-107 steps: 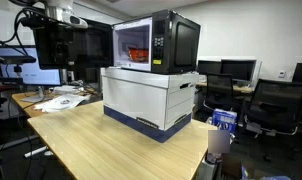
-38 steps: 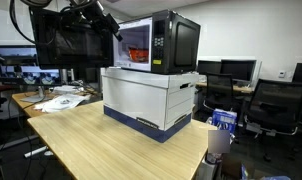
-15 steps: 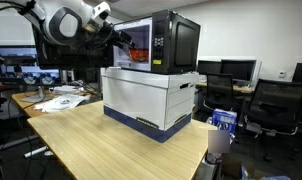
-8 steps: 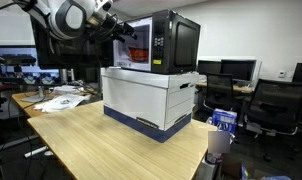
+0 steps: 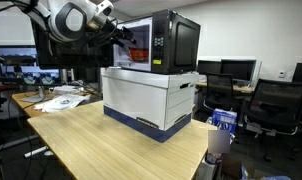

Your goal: Take the container out of the microwave, set it upright on the table, and close the microwave door

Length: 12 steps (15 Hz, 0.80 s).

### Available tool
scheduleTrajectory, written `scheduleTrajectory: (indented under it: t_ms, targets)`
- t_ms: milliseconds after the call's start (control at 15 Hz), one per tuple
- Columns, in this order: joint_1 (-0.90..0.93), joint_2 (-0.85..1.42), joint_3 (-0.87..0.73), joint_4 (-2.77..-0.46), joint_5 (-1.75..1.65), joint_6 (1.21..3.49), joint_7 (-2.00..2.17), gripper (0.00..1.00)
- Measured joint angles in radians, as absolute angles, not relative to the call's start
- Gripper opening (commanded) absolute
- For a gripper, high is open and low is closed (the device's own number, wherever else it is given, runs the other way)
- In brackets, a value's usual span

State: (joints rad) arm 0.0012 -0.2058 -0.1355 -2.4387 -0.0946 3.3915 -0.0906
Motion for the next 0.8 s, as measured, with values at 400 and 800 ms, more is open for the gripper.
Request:
scheduleTrajectory:
  t_ms: [400, 800]
  targets:
    - [0.002, -0.205, -0.136, -2.438, -0.095, 3.391, -0.091, 1.0]
    - [-0.002, -0.185, -0.14, -2.415, -0.092, 3.393, -0.089, 1.0]
